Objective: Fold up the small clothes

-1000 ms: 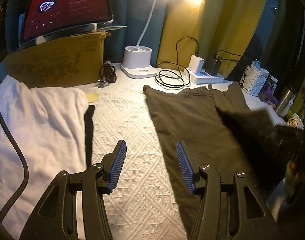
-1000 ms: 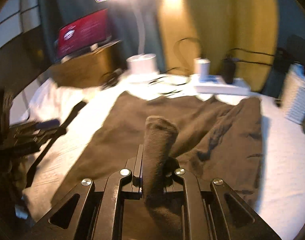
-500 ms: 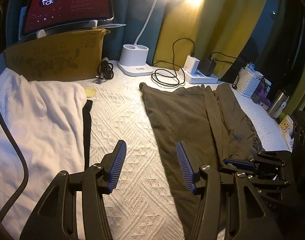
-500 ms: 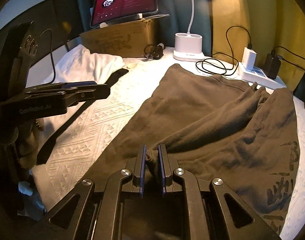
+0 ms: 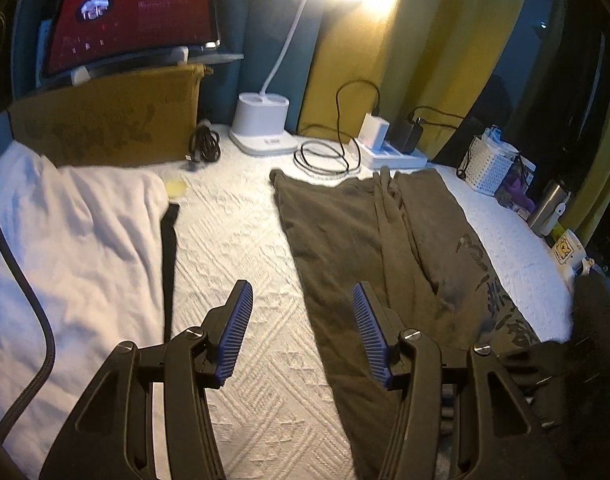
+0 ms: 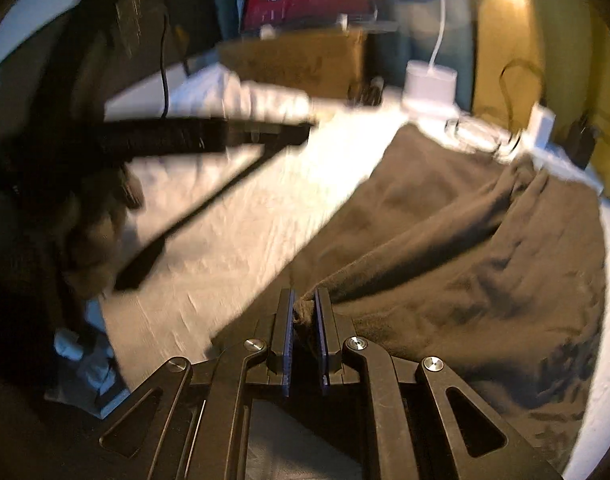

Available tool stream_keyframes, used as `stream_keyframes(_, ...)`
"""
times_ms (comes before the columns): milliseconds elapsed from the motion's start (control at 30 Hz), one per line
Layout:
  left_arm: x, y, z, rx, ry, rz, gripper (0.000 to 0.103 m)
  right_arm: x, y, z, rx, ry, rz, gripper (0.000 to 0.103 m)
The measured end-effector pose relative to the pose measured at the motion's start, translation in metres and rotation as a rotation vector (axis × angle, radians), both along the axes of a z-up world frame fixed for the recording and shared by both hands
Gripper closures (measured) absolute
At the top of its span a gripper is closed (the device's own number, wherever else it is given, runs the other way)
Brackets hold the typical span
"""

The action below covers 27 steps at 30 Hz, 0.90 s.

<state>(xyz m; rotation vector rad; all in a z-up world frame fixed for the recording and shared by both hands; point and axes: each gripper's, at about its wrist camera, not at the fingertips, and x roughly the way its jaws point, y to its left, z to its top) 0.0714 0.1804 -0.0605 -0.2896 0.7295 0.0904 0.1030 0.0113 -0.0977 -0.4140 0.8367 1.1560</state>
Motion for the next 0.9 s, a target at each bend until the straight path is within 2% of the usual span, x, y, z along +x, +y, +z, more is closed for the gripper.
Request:
stream_keyframes(33, 0.002, 0.0, -0.002, -0.004, 0.007, -0.003, 0.051, 0.002, 0.004, -0.013, -0.038, 0.025, 0.003, 0.093)
stream_keyframes(67, 0.004, -0.001, -0.003, -0.004, 0.015, -0.004, 0.051, 0.002, 0.002, -0.014, -0.016, 0.021, 0.001, 0.093)
stream_keyframes(200, 0.015, -0.005, -0.004, 0.015, 0.032, -0.011, 0.051, 0.001, -0.001, -0.01, -0.004, 0.009, 0.006, 0.092)
stream_keyframes(267, 0.021, -0.005, -0.003, 0.018, 0.039, -0.008, 0.051, 0.005, -0.008, -0.003, 0.02, 0.007, -0.001, 0.088)
stream_keyframes(333, 0.029, -0.009, -0.001, 0.028, 0.046, -0.012, 0.051, 0.012, -0.016, 0.005, 0.034, -0.009, -0.024, 0.065)
stream_keyframes(367, 0.034, -0.012, 0.0, 0.033, 0.048, -0.019, 0.051, 0.015, -0.02, 0.009, 0.04, -0.014, -0.034, 0.031)
stream_keyframes(400, 0.039, -0.015, 0.001, 0.038, 0.049, -0.026, 0.051, 0.018, -0.025, 0.012, 0.055, -0.019, -0.047, 0.021)
stream_keyframes(467, 0.051, -0.023, 0.005, 0.052, 0.054, -0.046, 0.051, 0.029, -0.037, 0.021, 0.084, -0.02, -0.079, 0.021)
stream_keyframes(667, 0.094, -0.044, 0.002, 0.056, 0.06, -0.1, 0.051, 0.077, -0.071, 0.027, 0.083, 0.006, -0.172, 0.021)
stream_keyframes(800, 0.13, -0.062, 0.0, 0.119, 0.056, -0.153, 0.051, 0.116, -0.104, 0.021, 0.077, 0.012, -0.246, 0.021)
stream_keyframes(900, 0.158, -0.068, -0.006, 0.121, 0.065, -0.2, 0.051, 0.151, -0.126, 0.015, 0.069, 0.014, -0.318, 0.021)
